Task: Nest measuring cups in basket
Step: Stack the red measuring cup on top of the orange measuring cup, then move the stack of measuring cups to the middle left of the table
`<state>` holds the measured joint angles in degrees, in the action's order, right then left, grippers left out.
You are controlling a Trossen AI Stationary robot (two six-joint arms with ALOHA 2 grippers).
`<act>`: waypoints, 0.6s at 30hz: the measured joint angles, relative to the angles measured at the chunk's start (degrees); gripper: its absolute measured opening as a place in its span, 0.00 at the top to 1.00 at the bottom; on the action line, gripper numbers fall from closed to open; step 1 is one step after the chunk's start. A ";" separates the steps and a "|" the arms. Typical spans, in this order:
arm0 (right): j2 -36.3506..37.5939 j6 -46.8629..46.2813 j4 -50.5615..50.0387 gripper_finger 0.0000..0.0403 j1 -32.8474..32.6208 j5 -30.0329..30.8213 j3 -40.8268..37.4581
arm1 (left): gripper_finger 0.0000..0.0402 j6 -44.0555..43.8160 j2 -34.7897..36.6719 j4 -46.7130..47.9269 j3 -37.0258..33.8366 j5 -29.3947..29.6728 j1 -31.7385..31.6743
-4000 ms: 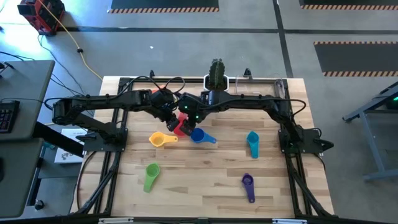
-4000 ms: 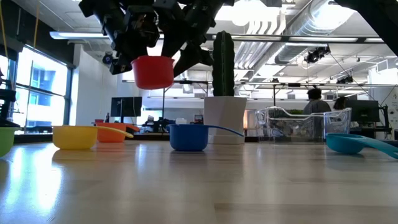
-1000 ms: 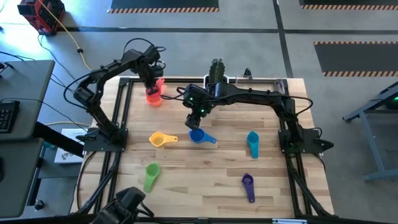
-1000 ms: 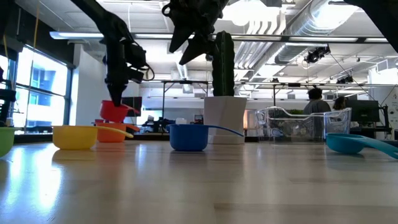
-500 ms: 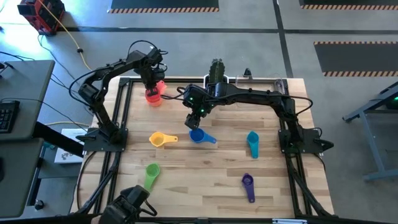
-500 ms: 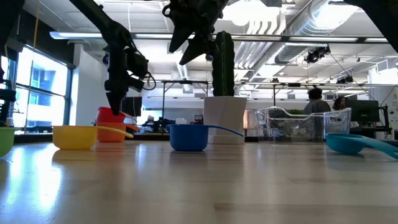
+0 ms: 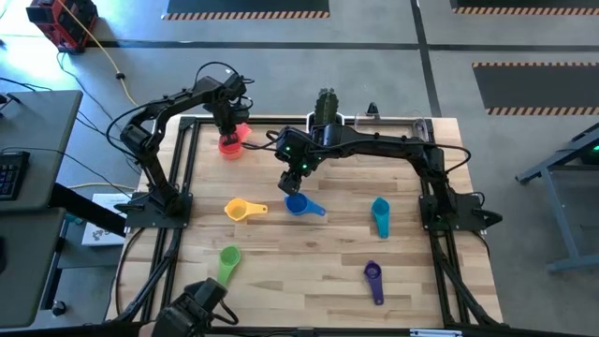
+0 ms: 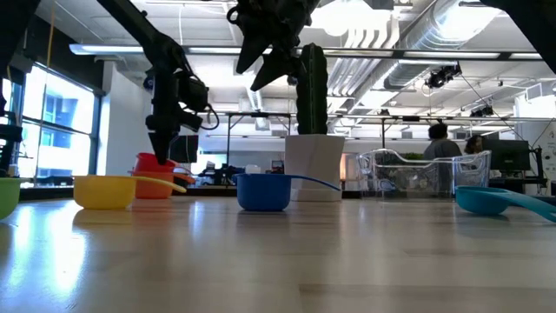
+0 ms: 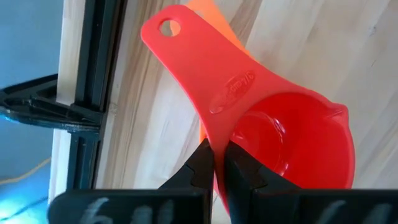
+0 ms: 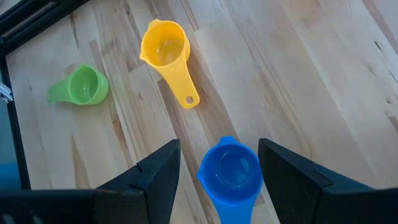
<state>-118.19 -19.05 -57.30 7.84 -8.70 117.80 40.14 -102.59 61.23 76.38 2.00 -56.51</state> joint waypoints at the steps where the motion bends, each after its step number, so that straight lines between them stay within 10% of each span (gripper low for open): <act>1: 0.00 0.00 0.00 0.49 0.00 -0.01 0.00 | 0.98 0.60 0.00 0.00 0.00 0.00 0.06; 18: -0.01 0.02 -0.02 0.49 0.00 0.00 0.00 | 0.78 -2.08 0.00 0.74 0.00 7.37 2.09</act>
<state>-118.20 -19.03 -57.32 7.84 -8.70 117.80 38.07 -102.59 61.97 76.38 9.37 -54.43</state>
